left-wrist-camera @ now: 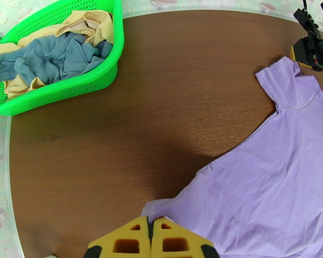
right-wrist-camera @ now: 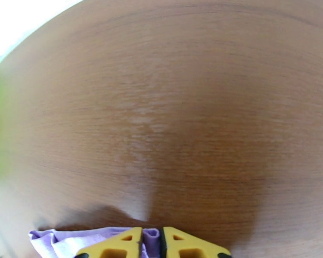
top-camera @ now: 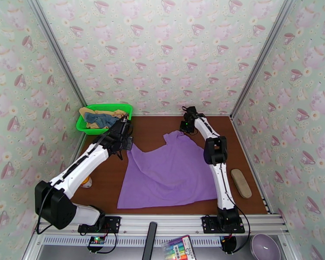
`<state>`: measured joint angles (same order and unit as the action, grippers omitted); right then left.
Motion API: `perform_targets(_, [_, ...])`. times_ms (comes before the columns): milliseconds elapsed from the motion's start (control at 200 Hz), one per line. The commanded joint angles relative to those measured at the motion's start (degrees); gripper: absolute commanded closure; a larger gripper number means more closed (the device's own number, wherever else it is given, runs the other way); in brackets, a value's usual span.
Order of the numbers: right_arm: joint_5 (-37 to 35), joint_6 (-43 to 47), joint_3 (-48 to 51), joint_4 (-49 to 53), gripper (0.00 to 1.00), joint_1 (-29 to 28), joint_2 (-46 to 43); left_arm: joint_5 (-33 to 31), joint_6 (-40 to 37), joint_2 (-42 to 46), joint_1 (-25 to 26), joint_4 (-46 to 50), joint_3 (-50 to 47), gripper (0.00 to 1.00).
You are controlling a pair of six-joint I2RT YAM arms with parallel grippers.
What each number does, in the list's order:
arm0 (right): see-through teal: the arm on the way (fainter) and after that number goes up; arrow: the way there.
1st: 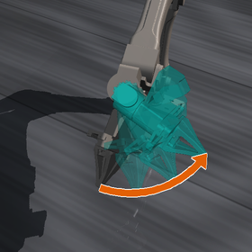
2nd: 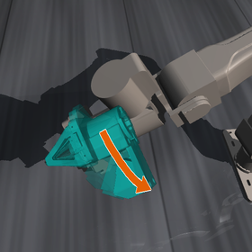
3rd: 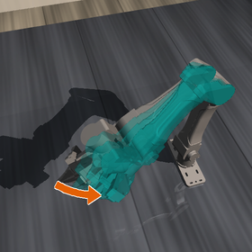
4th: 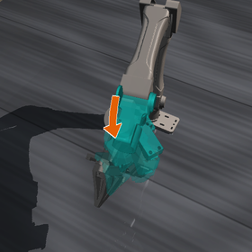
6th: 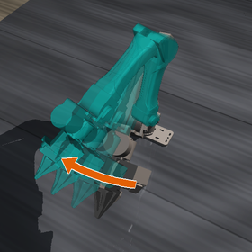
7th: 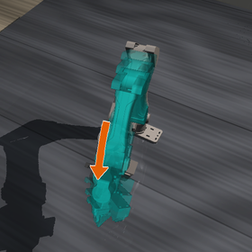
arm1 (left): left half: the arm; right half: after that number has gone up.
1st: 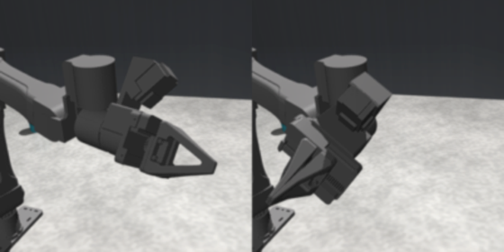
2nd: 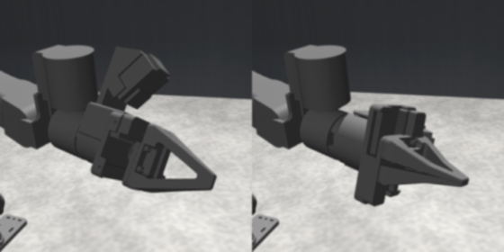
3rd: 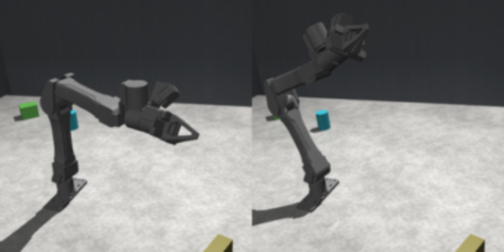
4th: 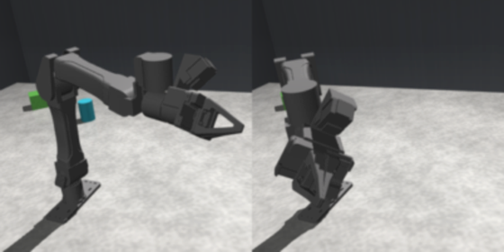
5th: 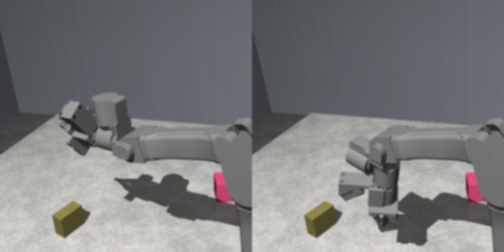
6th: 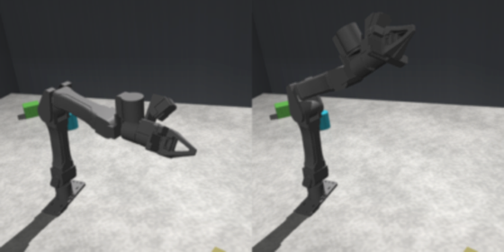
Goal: Fold and stack the mixed laundry pile
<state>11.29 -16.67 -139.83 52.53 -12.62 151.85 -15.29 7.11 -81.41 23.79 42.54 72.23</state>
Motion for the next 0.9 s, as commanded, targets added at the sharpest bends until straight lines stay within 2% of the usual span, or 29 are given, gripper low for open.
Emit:
perform_targets(0, [-1.9, -0.9, 0.2, 6.7, 0.82, -4.0, 3.4, 1.3, 0.3, 0.4, -0.4, -0.8, -1.3, 1.0])
perform_targets(110, [-4.5, -1.0, 0.2, 9.1, 0.87, -5.1, 3.3, 1.5, 0.3, 0.9, -0.4, -1.1, -1.8, 1.0])
perform_targets(185, [-5.3, -1.2, 0.4, 10.1, 1.0, -5.4, 3.2, 1.7, 0.3, 1.1, -0.4, -1.3, -2.3, 1.0])
perform_targets(341, [-5.5, -0.6, 1.9, 9.7, 1.0, -5.4, 1.4, 2.2, 0.2, 2.0, -0.4, -1.3, -2.4, 1.0])
perform_targets(436, [-7.7, 1.1, 4.4, 8.6, 1.0, -5.4, -4.2, 1.9, 0.2, 2.9, -0.7, 0.1, -0.7, 1.0])
perform_targets(626, [-12.8, 5.7, 11.6, 0.8, 1.0, -4.8, -25.2, 1.4, -0.8, 6.2, -1.2, 5.7, 8.0, 1.0])
perform_targets(897, [-15.0, 12.5, 30.1, -8.3, 1.0, -4.8, -60.0, 7.9, -1.2, 11.4, -0.9, 16.2, 23.8, 1.0])
